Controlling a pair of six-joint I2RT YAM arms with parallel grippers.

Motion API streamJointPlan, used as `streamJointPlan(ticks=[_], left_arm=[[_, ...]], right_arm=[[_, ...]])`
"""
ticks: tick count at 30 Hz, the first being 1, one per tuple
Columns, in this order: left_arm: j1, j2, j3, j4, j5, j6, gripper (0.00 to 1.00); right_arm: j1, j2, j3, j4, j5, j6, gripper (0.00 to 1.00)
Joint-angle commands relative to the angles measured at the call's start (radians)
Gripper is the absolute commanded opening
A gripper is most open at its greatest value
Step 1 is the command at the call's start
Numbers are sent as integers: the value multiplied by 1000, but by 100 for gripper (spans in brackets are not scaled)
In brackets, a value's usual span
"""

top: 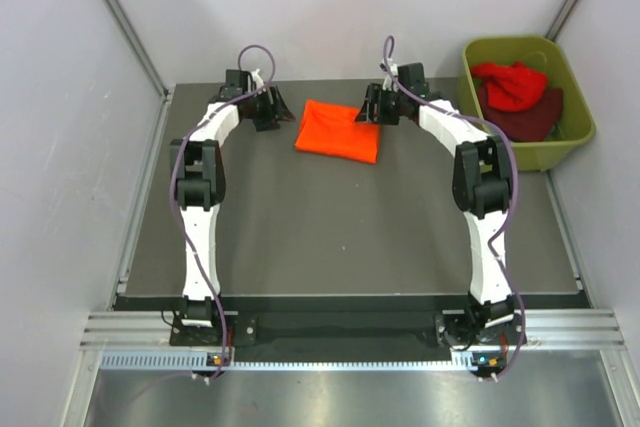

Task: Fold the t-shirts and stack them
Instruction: Neatly place the folded tshirt to the corner

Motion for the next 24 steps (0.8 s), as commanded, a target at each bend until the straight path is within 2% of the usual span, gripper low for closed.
streamJointPlan(ticks=[1, 11, 17, 24], left_arm=[[-17, 38, -8, 71, 107, -45, 69], [-29, 107, 17, 116, 161, -93, 69], [-49, 153, 56, 137, 173, -107, 65], [-76, 184, 70, 154, 198, -128, 66]], right_arm=[[14, 16, 6, 17, -14, 3, 60], [17, 76, 5, 9, 10, -14, 60], [28, 76, -4, 9, 13, -20, 60], [31, 79, -4, 9, 18, -25, 60]])
